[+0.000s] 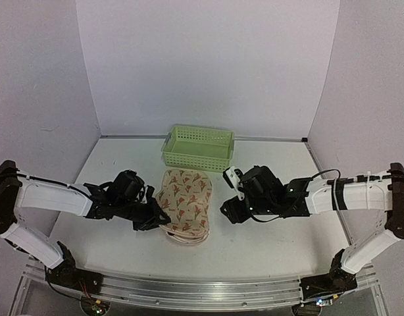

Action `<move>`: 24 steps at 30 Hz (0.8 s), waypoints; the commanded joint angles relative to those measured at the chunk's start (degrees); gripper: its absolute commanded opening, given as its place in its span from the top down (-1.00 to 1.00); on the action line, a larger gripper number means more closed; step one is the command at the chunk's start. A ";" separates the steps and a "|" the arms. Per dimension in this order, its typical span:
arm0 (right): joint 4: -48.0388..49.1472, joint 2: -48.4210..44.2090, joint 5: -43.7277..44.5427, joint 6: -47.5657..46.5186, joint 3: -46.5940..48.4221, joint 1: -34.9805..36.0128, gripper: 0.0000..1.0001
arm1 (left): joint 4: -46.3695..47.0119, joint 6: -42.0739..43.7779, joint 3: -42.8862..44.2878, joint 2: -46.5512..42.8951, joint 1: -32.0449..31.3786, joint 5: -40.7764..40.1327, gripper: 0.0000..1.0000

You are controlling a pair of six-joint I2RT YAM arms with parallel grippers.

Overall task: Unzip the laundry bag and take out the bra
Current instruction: Move the laundry bag to the center of the board.

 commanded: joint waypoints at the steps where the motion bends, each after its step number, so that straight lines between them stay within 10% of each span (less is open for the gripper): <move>1: 0.51 -1.61 3.68 1.89 -0.39 -0.05 -0.32 | 1.44 -2.13 4.21 0.44 -1.82 -3.50 0.51; 10: 0.83 -1.39 5.04 2.14 -1.02 0.01 -0.40 | -9.29 1.83 9.43 -1.22 -1.93 -9.60 -0.15; 24: 2.17 -0.44 3.96 2.37 -0.68 -0.06 -0.42 | -21.15 17.80 19.80 -0.14 6.97 -12.73 -0.35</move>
